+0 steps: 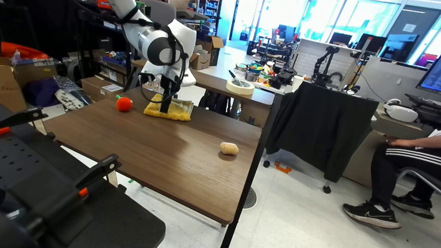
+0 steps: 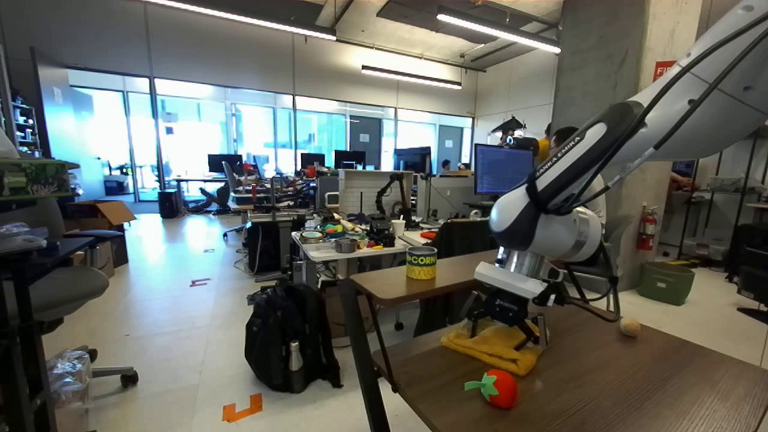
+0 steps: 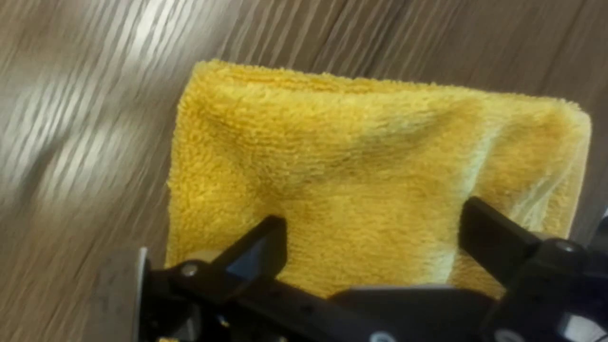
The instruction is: Wipe the table with the yellow towel
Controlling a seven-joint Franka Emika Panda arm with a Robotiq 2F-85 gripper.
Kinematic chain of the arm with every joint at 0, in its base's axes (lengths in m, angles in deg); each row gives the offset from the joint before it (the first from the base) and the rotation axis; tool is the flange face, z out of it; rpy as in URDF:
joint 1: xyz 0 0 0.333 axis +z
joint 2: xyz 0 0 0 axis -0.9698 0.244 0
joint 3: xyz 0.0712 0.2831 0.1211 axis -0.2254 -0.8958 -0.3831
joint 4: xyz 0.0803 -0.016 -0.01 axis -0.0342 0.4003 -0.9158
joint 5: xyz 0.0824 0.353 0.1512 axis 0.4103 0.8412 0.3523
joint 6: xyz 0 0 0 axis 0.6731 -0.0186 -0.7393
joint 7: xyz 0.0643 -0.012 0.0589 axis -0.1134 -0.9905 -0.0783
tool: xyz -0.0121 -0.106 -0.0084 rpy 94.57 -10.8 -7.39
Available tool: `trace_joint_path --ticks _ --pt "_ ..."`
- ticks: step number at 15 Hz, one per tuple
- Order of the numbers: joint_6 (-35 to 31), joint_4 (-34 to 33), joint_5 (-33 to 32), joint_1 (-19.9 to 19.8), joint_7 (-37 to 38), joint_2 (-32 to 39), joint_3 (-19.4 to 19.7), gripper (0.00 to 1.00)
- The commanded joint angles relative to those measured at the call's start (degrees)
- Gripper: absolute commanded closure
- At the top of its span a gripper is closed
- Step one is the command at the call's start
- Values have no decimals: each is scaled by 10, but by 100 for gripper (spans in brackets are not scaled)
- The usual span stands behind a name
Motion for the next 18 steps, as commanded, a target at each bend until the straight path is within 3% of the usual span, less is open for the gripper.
trace_joint_path --ticks 1,4,7,10,13,18 --pt "-4 30 -2 -35 18 -8 40 0" --pt "-12 79 -12 -55 41 -23 86 0" --pt "-4 98 -10 -75 42 -26 99 0" --pt "-6 103 -2 -78 12 -42 65 0" --pt "-22 103 11 -60 -32 -59 6 0" --pt "22 13 19 -17 -51 -15 -67 0"
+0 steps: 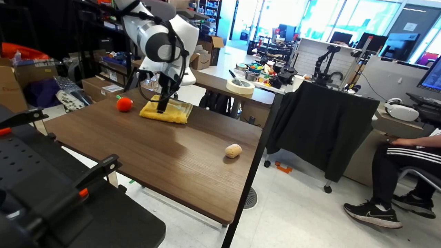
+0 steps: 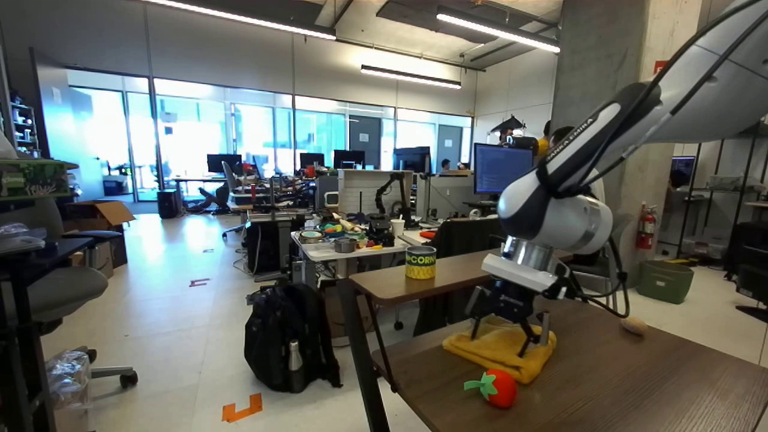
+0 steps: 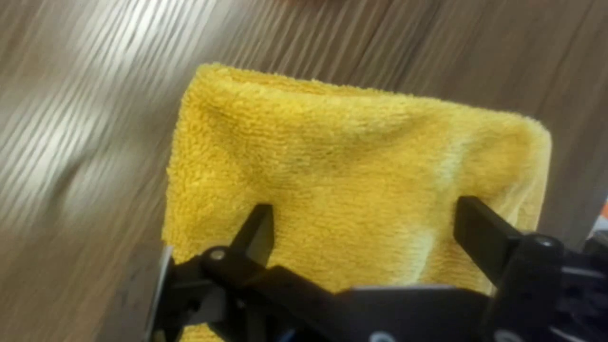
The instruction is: Wipe the table with the yellow towel
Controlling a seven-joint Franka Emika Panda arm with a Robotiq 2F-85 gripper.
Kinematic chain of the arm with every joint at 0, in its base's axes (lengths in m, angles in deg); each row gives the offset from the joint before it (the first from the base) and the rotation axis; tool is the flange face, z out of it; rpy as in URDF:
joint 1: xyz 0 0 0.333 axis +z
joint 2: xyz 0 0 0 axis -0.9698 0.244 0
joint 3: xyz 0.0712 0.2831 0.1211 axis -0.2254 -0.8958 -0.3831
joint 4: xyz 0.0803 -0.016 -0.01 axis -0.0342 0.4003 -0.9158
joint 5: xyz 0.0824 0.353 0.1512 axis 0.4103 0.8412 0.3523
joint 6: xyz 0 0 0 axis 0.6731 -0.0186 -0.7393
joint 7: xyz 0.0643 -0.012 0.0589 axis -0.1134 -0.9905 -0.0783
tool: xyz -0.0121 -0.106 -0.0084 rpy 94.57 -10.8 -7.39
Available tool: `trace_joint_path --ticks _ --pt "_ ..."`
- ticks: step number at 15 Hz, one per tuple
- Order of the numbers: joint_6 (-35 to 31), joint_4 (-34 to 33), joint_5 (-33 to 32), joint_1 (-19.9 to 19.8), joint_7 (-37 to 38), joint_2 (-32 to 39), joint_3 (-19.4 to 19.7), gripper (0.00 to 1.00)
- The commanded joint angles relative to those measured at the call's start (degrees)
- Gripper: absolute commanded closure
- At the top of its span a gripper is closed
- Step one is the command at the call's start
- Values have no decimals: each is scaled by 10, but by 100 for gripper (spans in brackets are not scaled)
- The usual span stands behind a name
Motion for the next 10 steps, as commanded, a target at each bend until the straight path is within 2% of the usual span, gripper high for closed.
trace_joint_path --ticks 1,3,6,10 --pt "39 -70 15 25 -14 42 -28 0" --pt "53 -89 9 39 -13 61 -24 0" --pt "63 -89 8 34 -8 73 -11 0" --pt "47 -30 6 7 3 46 26 0"
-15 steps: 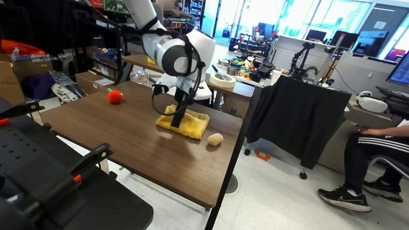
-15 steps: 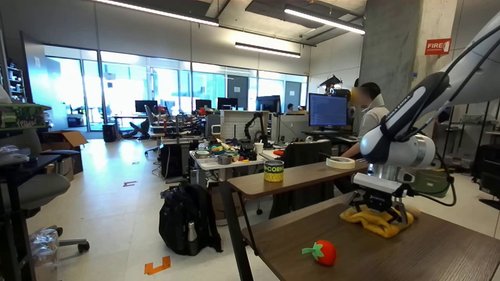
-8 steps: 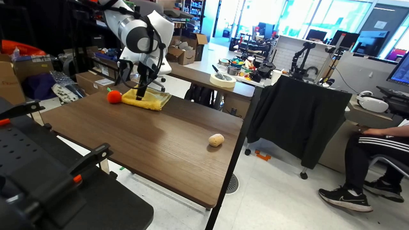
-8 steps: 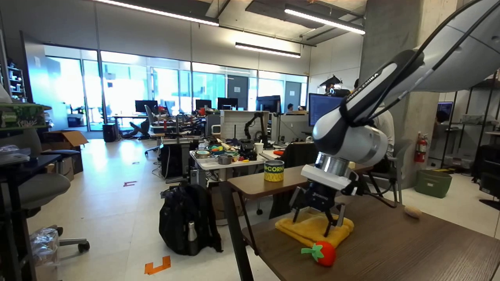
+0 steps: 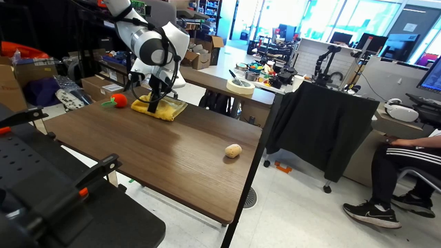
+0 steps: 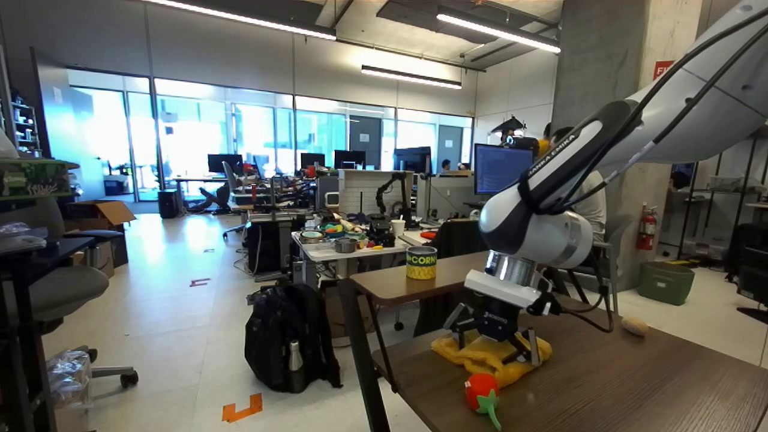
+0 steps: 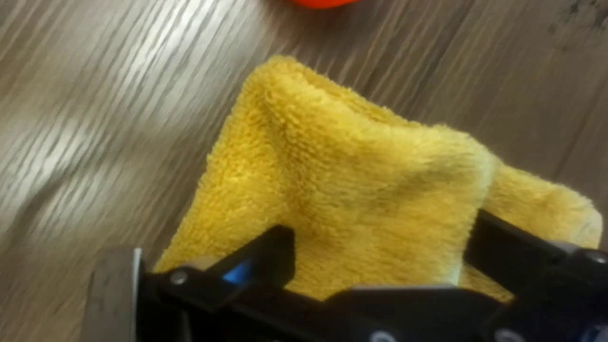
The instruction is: Wipe the table with the yellow towel
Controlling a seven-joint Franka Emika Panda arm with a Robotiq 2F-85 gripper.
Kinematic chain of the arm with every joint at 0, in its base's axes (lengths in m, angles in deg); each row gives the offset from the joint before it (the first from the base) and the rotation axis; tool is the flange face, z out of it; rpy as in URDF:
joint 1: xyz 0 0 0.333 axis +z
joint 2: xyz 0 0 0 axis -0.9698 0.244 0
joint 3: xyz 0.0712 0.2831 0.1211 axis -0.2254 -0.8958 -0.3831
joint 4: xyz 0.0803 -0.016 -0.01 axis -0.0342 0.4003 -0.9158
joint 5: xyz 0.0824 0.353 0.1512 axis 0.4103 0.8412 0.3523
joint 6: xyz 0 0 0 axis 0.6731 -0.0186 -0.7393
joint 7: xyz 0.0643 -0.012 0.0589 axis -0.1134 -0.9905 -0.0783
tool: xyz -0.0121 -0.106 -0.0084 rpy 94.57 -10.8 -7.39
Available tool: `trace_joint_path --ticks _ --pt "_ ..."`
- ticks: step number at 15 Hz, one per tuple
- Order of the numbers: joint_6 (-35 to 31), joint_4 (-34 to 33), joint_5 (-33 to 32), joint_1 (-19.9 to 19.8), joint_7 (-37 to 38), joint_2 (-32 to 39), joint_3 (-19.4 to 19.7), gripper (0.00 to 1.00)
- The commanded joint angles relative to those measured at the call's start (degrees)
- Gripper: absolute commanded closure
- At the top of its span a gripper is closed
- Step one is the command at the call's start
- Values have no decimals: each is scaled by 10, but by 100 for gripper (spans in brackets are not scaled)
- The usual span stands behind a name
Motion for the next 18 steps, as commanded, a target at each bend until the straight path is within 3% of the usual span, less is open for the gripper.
trace_joint_path --ticks 1,6,10,13,18 --pt "-3 56 6 -29 5 -17 40 0" --pt "3 178 0 -61 28 -73 95 0" --pt "30 271 -7 -83 -72 -141 75 0" --pt "8 345 -1 -65 -150 -183 56 0" --pt "-43 406 -39 25 -140 -286 58 0"
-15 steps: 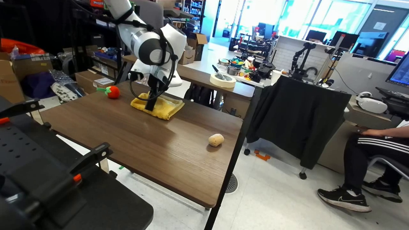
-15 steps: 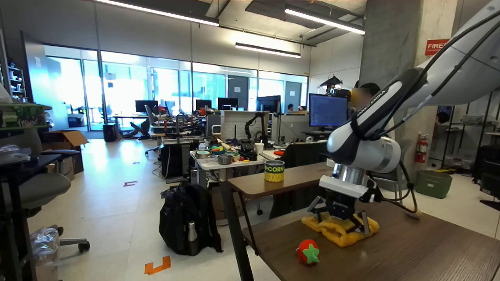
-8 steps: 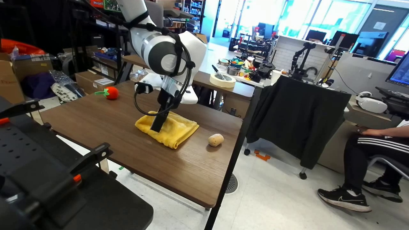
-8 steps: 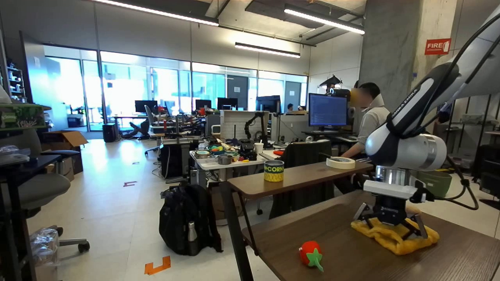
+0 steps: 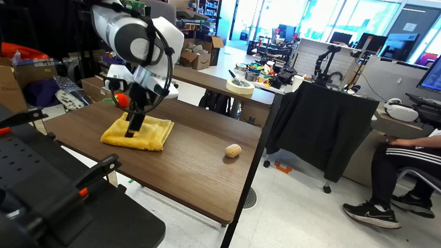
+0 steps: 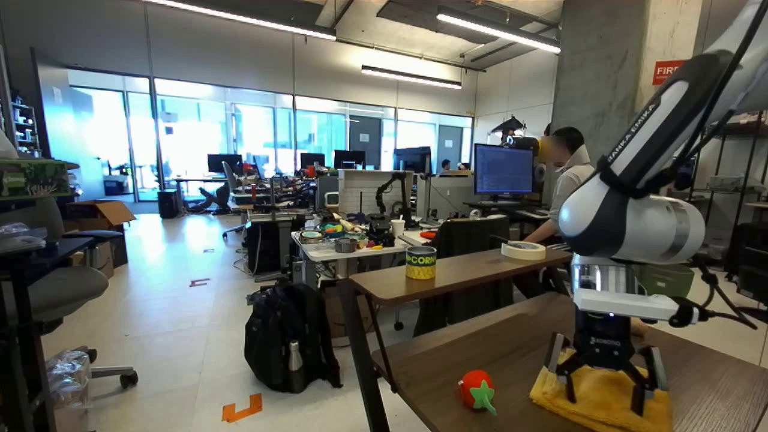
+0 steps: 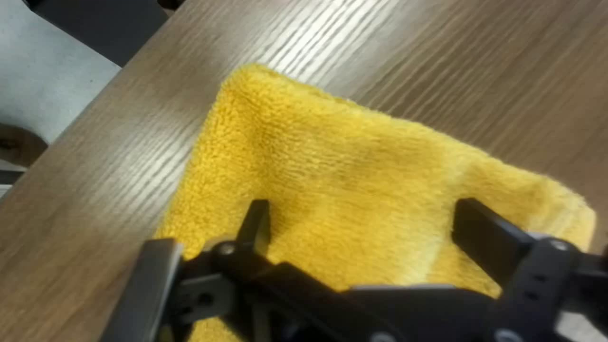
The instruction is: Wipe the table with the yellow towel
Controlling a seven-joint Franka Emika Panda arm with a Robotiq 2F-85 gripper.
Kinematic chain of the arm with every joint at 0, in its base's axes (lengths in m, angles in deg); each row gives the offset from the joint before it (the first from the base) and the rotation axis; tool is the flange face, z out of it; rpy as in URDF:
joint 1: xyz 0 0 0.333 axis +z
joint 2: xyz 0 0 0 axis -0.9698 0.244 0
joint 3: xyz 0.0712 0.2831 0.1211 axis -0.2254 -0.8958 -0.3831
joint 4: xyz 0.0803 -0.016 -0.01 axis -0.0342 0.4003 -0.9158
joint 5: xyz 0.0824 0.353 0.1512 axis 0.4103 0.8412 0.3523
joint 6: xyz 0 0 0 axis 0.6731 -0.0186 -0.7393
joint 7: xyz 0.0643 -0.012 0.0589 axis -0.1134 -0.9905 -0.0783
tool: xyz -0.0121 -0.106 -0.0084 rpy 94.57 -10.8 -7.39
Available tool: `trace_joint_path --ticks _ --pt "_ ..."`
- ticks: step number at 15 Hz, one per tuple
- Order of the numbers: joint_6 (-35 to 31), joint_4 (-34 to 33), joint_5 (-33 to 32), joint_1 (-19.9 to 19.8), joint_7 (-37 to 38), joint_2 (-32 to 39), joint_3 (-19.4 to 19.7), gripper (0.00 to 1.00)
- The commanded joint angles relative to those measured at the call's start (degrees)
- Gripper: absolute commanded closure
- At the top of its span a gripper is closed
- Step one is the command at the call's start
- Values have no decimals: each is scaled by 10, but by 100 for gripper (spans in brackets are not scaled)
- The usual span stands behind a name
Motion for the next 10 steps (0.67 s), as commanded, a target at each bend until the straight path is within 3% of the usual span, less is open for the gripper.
trace_joint_path --ticks 1,3,5,6,10 --pt "-53 73 -34 53 7 -114 14 0" --pt "-93 101 -47 76 10 -169 11 0" --pt "-138 132 -27 73 -1 -229 -12 0" --pt "-100 72 -37 69 9 -158 -4 0" --pt "-114 115 -36 70 9 -225 -15 0"
